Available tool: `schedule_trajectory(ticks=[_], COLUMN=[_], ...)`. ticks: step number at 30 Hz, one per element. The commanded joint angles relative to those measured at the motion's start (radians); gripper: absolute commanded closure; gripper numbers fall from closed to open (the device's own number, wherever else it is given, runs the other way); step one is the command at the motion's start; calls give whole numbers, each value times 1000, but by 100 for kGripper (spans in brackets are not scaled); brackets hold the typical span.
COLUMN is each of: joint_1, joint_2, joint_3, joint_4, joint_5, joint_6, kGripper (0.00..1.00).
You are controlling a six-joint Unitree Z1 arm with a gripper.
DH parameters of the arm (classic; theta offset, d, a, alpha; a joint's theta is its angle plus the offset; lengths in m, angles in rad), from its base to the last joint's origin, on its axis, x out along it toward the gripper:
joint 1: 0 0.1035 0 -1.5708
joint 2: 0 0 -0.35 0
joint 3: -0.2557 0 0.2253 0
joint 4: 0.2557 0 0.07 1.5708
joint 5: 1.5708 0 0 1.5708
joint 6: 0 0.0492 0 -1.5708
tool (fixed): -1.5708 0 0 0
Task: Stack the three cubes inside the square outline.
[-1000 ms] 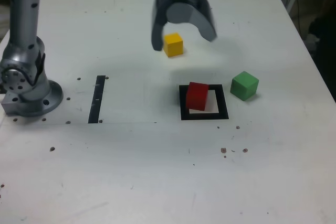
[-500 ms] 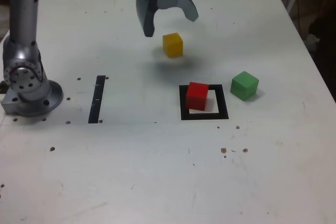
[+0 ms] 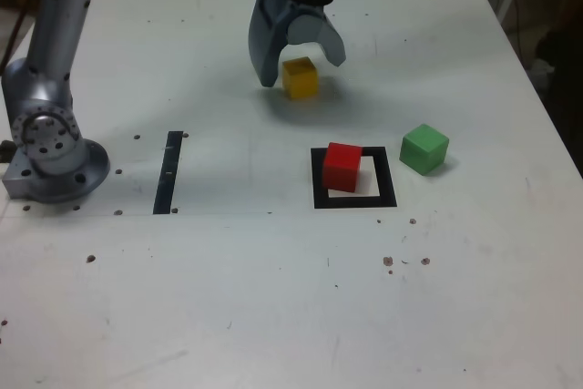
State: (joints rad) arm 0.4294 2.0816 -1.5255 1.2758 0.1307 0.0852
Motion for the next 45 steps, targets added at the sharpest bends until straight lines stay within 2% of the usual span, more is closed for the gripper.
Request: schedule_trajectory(ticks=[1,5,13,19,26,31,36,40,45], joint_1=[3,2,3,3,3,4,4,-5,-47], joint_2=[5,10,32,42,46,50,49,34,-35], joint_3=[4,11,31,33,35,30,12,-4,-44], joint_4=[-2,-8,-62,-83,-106,-112,-104,-81,3], joint_5=[7,16,0,1,10,3,-4,4,29], joint_6=[3,5,3,-2,-10,2,12,13,9], kGripper=[8,14,22,30,55,65,69,75,84])
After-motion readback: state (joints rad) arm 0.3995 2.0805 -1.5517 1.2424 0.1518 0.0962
